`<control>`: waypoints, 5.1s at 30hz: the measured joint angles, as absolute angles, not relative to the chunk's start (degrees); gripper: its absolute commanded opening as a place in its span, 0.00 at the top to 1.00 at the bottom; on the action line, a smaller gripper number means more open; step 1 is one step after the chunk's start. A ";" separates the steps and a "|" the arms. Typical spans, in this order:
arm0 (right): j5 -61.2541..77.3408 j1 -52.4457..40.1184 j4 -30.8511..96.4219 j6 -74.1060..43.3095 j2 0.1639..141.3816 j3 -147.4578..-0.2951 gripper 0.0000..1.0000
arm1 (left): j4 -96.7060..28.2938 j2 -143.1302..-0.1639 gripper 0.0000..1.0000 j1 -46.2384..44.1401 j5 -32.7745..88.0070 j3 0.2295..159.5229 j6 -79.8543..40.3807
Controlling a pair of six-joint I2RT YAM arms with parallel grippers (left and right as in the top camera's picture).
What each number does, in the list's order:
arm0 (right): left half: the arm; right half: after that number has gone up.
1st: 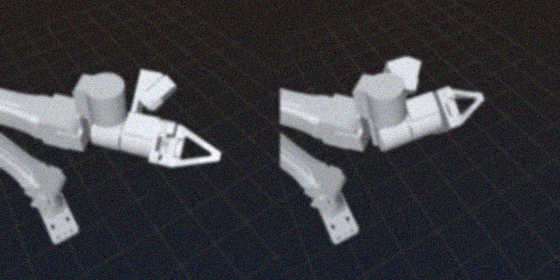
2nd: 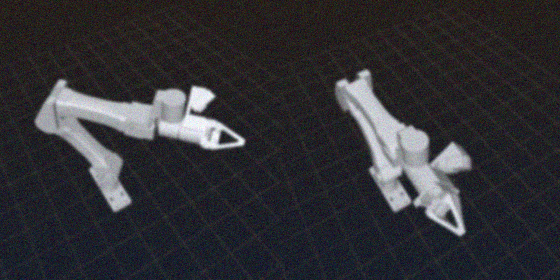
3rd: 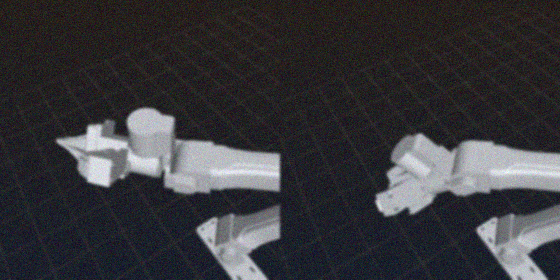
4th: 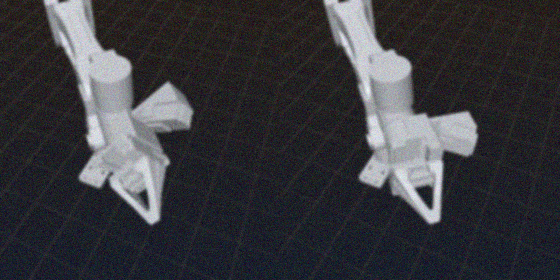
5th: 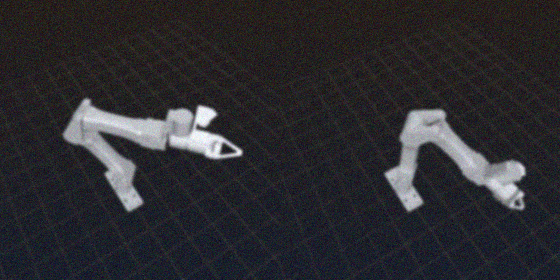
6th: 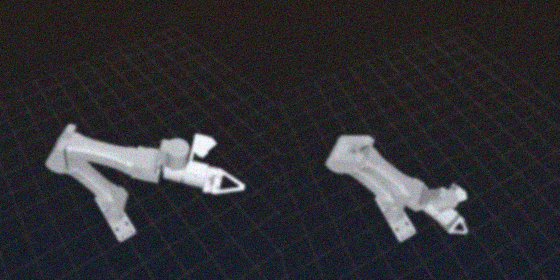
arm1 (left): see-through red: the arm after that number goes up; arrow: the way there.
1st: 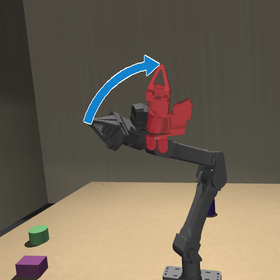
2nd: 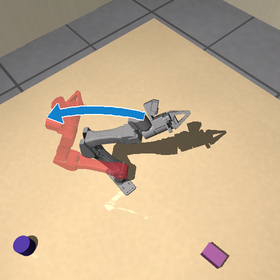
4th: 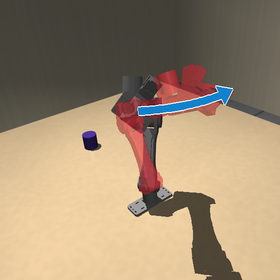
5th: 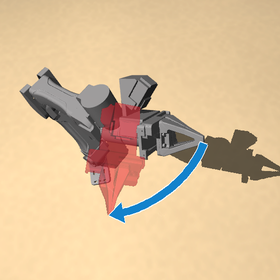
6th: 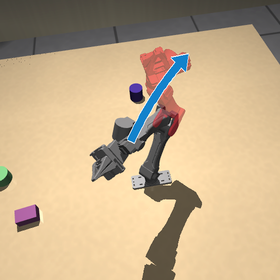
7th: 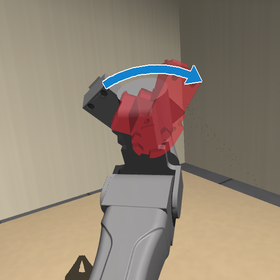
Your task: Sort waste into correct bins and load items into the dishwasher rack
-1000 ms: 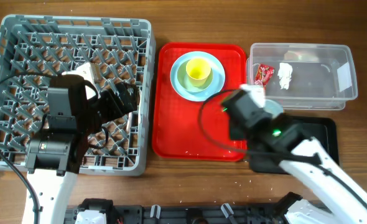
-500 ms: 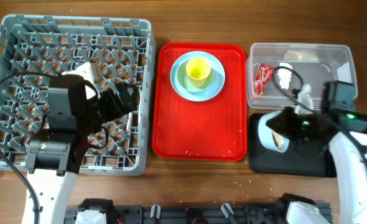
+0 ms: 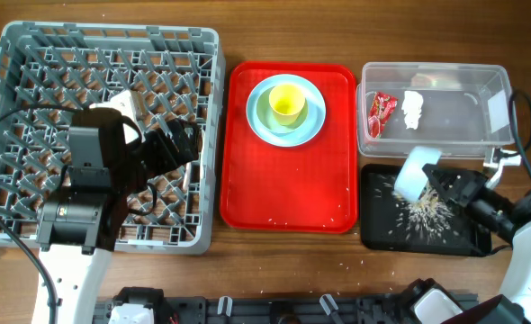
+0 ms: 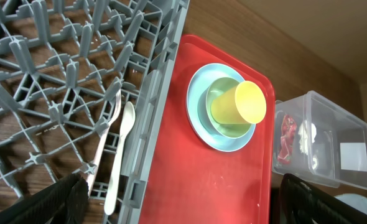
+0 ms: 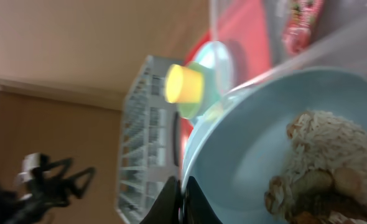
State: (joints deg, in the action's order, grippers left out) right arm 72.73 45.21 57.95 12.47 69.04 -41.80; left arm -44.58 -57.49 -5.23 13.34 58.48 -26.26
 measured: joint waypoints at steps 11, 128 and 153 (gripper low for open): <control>79.46 45.21 57.17 0.82 69.04 -41.74 0.96 | -44.60 -57.49 0.00 -5.21 13.34 58.48 -26.26; -12.23 -51.55 49.39 -31.16 91.72 -68.64 0.32 | -44.60 -57.49 0.00 -5.21 13.34 58.48 -26.26; -19.68 -26.63 50.02 -29.93 84.53 -73.56 0.00 | -44.60 -57.49 0.00 -5.21 13.34 58.48 -26.26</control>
